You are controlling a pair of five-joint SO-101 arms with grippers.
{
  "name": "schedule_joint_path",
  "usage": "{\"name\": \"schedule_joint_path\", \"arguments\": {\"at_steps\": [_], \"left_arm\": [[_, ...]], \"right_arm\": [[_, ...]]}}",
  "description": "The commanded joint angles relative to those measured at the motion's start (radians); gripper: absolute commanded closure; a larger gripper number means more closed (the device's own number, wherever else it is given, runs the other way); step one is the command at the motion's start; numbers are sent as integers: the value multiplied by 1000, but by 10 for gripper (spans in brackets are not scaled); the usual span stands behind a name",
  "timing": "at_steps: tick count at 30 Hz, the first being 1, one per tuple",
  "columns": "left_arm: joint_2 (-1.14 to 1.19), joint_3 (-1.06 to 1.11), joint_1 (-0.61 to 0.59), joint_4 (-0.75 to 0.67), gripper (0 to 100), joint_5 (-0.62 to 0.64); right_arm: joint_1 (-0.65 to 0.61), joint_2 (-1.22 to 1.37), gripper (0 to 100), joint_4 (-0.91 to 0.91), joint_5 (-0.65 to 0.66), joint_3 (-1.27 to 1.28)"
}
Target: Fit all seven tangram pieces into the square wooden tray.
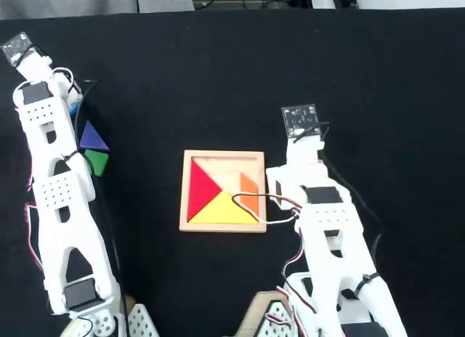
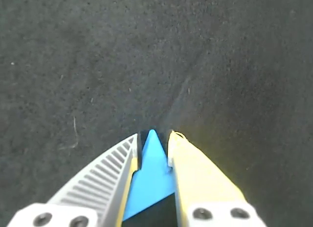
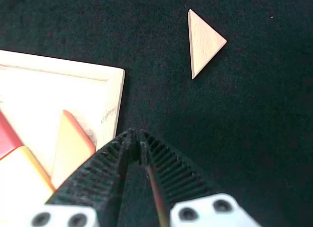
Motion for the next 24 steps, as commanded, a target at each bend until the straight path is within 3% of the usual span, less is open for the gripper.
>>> {"name": "schedule_joint_path", "arguments": {"at_steps": [1,13,21,24], "left_arm": [[-32,-47,16,71,887,-190],[-226,-44,35,462,884,-799],[-365,-22,13,457,884,-962],[-382,117,13,457,883,-996]], "right_arm": [[11,-31,982,-18,3,-4],[9,-31,982,-18,37,-4],[9,-31,982,-18,40,-2],[9,-31,982,-18,40,-2]]}}
